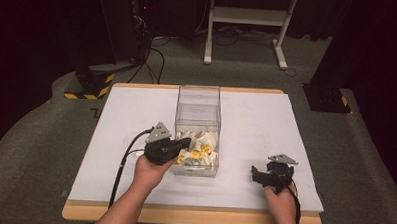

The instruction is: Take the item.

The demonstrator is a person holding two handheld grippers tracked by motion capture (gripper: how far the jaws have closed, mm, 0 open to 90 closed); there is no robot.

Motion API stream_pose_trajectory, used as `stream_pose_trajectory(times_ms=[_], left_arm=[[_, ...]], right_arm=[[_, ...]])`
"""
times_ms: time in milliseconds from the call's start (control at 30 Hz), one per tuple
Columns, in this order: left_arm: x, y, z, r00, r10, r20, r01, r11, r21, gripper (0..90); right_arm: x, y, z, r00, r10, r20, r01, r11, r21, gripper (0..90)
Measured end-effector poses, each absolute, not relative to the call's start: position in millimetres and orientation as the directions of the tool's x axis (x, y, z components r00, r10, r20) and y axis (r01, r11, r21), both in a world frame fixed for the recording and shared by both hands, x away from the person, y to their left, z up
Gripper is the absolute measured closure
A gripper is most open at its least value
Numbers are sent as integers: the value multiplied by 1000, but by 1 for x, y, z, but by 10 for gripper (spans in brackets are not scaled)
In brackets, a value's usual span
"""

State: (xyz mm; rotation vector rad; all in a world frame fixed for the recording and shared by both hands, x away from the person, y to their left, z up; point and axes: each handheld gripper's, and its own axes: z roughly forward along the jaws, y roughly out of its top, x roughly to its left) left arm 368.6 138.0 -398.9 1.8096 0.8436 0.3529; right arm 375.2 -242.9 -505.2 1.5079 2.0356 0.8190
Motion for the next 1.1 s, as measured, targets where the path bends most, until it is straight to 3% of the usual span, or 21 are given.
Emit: stream_pose_trajectory(times_ms=[1100], left_arm=[[370,143,-385,709,690,-147,336,-148,930,899]], right_arm=[[375,-243,-505,-280,960,-22,676,214,705,89]])
